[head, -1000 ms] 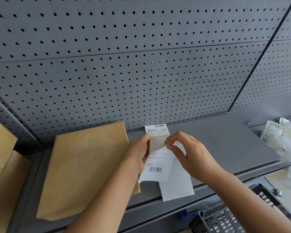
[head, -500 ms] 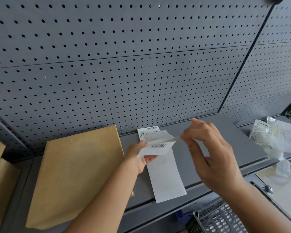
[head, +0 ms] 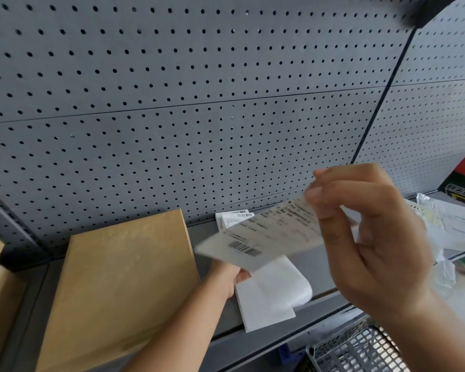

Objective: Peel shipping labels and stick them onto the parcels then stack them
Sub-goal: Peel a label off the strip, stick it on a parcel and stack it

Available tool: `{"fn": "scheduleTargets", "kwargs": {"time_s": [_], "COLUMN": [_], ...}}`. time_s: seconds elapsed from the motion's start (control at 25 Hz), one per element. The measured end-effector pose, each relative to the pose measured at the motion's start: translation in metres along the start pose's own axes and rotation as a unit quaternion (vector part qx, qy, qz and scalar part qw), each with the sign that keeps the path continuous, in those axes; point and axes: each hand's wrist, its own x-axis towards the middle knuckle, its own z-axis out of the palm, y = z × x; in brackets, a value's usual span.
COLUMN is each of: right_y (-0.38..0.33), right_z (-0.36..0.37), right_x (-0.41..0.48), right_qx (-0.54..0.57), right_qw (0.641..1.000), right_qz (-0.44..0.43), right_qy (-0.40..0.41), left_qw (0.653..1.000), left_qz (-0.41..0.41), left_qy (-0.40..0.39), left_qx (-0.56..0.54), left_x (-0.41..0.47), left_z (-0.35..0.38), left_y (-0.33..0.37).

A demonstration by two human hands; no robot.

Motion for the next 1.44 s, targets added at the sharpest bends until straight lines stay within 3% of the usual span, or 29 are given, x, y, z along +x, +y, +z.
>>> {"fn": "scheduleTargets", "kwargs": {"time_s": [0.2, 0.28, 0.36, 0.48, 0.68, 0.88, 1.0, 1.08, 1.16, 1.24, 1.32, 1.44], "right_y": [0.016, 0.020, 0.023, 0.022, 0.010, -0.005, -0.002, 0.006, 0.013, 0.015, 0.013, 0.009], "right_z": [0.010, 0.017, 0.024, 0.040, 0.084, 0.139, 0.166, 0.182, 0.198, 0.214, 0.227, 0.240], "right_x": [0.003, 0.001, 0.002, 0.008, 0.024, 0.040, 0.043, 0.036, 0.018, -0.003, -0.017, -0.024], "right_qx": [0.009, 0.015, 0.034, 0.069, 0.130, 0.151, 0.118, 0.146, 0.244, 0.315, 0.344, 0.331], "right_qw": [0.997, 0.992, 0.986, 0.976, 0.960, 0.947, 0.933, 0.892, 0.806, 0.727, 0.693, 0.683], "right_qz": [0.052, 0.082, 0.107, 0.120, 0.126, 0.129, 0.213, 0.344, 0.473, 0.542, 0.570, 0.598], "right_qy": [-0.054, -0.091, -0.125, -0.167, -0.215, -0.253, -0.265, -0.255, -0.258, -0.280, -0.276, -0.257], "left_qw": [0.997, 0.987, 0.976, 0.968, 0.917, 0.918, 0.933, 0.945, 0.954, 0.958, 0.963, 0.970], "left_qz": [0.002, 0.087, 0.176, 0.237, 0.334, 0.369, 0.343, 0.307, 0.270, 0.246, 0.226, 0.205], "left_qy": [-0.044, -0.047, -0.050, -0.055, -0.119, 0.004, 0.086, 0.110, 0.122, 0.127, 0.128, 0.131], "left_qx": [0.060, 0.126, 0.122, 0.060, 0.182, 0.147, 0.066, 0.002, -0.045, -0.070, -0.067, -0.026], "left_x": [-0.028, -0.034, -0.045, -0.074, -0.119, -0.125, -0.120, -0.112, -0.105, -0.097, -0.089, -0.076], "left_z": [-0.023, -0.038, -0.057, -0.092, -0.136, -0.157, -0.176, -0.191, -0.204, -0.214, -0.221, -0.229], "left_y": [0.004, 0.006, 0.019, 0.047, 0.065, 0.060, 0.058, 0.057, 0.057, 0.055, 0.051, 0.047]}}
